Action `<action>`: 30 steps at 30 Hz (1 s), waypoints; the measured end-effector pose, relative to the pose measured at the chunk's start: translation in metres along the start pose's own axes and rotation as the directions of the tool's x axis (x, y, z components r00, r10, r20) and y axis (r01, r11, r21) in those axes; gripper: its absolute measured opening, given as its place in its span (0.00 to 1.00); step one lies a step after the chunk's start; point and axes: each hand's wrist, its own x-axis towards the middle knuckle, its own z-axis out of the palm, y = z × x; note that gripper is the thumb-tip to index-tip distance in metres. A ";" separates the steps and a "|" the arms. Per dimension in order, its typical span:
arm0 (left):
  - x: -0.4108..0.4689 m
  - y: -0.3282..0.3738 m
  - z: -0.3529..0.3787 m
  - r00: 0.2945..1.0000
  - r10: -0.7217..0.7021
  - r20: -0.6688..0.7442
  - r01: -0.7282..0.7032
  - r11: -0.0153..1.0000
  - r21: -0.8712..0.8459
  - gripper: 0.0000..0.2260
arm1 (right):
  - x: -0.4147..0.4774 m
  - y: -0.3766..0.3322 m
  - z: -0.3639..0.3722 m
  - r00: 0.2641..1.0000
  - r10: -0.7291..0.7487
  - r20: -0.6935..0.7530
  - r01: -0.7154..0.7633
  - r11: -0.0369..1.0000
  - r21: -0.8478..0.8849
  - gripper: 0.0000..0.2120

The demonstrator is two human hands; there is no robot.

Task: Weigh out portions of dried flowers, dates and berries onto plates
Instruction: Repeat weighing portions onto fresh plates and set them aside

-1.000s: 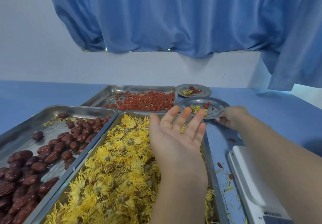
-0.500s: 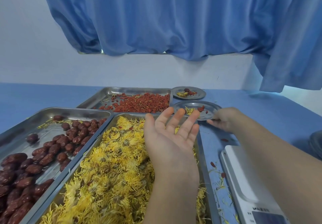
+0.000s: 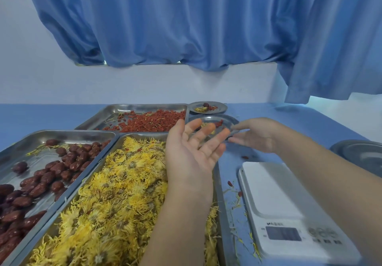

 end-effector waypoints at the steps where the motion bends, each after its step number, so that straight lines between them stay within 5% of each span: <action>1: -0.001 -0.002 0.002 0.999 -0.015 0.033 0.013 0.998 0.054 0.18 | -0.016 -0.003 -0.004 0.999 -0.016 0.033 0.016 1.000 0.014 0.15; 8: -0.010 -0.018 0.013 0.961 -0.204 0.185 0.100 0.884 0.456 0.17 | -0.119 -0.003 -0.051 0.987 -0.158 -0.016 0.159 0.987 0.026 0.03; 12: -0.012 -0.024 0.013 0.955 -0.206 0.213 0.069 0.853 0.518 0.15 | -0.161 0.011 -0.093 0.880 -0.442 -0.174 0.344 0.845 -0.409 0.02; 16: -0.008 -0.027 0.010 0.960 -0.184 0.211 0.031 0.819 0.573 0.14 | -0.185 0.027 -0.136 0.726 -0.651 -0.219 0.189 0.496 -0.848 0.04; 20: -0.004 -0.028 0.006 0.966 -0.157 0.204 0.001 0.794 0.608 0.12 | -0.197 0.043 -0.165 0.741 -0.632 -0.226 0.001 0.339 -0.941 0.08; 25: -0.003 -0.031 0.004 0.963 -0.152 0.220 -0.026 0.765 0.643 0.11 | -0.208 0.043 -0.174 0.766 -0.588 -0.261 -0.019 0.384 -0.923 0.10; 30: 0.001 -0.033 0.002 0.963 -0.158 0.218 -0.023 0.760 0.650 0.11 | -0.201 0.050 -0.178 0.778 -0.544 -0.313 -0.175 0.291 -0.941 0.13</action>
